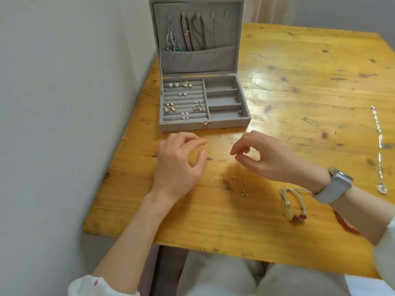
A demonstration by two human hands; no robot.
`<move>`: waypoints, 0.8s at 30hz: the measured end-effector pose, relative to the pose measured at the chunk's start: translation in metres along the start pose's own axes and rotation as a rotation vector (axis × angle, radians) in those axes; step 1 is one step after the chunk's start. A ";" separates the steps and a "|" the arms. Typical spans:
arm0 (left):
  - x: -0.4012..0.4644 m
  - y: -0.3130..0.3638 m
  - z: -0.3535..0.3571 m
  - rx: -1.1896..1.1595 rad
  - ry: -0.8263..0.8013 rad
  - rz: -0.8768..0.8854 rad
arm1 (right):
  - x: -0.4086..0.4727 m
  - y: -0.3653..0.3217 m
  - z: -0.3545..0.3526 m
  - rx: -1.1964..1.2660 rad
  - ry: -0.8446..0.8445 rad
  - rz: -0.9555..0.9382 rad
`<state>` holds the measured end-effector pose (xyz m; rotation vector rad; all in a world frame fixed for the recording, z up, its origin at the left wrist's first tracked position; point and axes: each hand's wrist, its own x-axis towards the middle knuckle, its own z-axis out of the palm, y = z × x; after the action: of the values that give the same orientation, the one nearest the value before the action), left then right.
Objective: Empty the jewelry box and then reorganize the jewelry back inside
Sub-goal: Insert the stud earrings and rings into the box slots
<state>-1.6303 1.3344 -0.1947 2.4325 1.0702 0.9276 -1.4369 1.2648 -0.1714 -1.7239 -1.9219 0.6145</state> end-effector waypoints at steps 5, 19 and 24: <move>-0.034 0.027 0.019 -0.085 -0.152 -0.016 | -0.044 0.002 0.012 -0.132 -0.126 0.009; -0.049 0.049 0.033 -0.030 -0.270 0.019 | -0.058 0.012 0.010 -0.133 -0.007 0.079; -0.046 0.052 0.039 -0.010 -0.297 0.065 | -0.053 0.013 0.003 -0.033 0.147 0.164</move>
<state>-1.5993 1.2646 -0.2166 2.5090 0.8823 0.5623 -1.4238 1.2133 -0.1846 -1.9058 -1.7113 0.5018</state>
